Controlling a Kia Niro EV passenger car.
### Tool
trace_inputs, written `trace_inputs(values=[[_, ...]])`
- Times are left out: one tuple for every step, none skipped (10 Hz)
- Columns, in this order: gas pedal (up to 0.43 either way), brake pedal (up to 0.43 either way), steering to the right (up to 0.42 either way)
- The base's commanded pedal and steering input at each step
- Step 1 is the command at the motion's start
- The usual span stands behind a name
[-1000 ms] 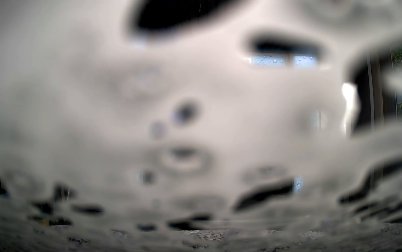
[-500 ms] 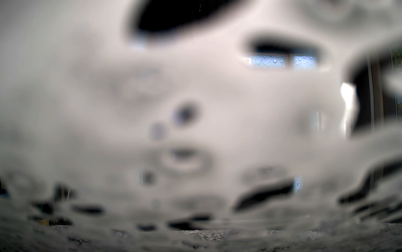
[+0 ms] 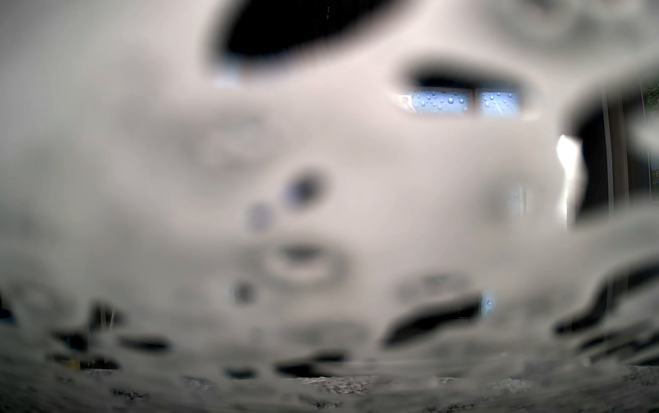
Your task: Follow the waypoints while adhering to traffic rules and regulations
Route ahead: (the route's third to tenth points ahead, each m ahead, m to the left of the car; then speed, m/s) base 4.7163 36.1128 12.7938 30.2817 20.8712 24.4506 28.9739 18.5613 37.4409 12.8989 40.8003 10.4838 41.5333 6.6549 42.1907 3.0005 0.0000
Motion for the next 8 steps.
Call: trace_inputs(values=[[0.0,0.0,-0.014],[0.0,0.0,-0.015],[0.0,0.0,-0.015],[0.0,0.0,-0.014],[0.0,0.0,-0.014],[0.0,0.0,-0.015],[0.0,0.0,-0.014],[0.0,0.0,-0.015]])
